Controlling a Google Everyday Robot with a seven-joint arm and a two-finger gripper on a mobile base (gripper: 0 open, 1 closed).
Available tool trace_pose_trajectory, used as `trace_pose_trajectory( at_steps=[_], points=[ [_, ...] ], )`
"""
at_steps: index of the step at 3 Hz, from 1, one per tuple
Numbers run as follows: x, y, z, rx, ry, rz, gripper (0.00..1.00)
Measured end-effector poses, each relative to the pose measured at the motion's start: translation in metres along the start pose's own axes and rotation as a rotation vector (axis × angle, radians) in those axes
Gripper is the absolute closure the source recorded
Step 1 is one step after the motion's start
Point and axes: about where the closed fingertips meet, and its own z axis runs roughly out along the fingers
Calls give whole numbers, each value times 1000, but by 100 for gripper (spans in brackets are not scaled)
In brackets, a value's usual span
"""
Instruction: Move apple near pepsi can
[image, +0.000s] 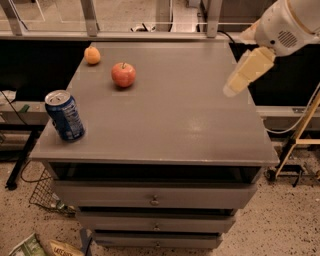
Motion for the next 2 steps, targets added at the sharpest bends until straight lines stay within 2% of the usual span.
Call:
trace_pose_trajectory(
  at_steps=[1,2],
  points=[
    [-54,-51,46,-12,-162,47,0],
    [-104,-72,93,-46,-231,60,0]
  ],
)
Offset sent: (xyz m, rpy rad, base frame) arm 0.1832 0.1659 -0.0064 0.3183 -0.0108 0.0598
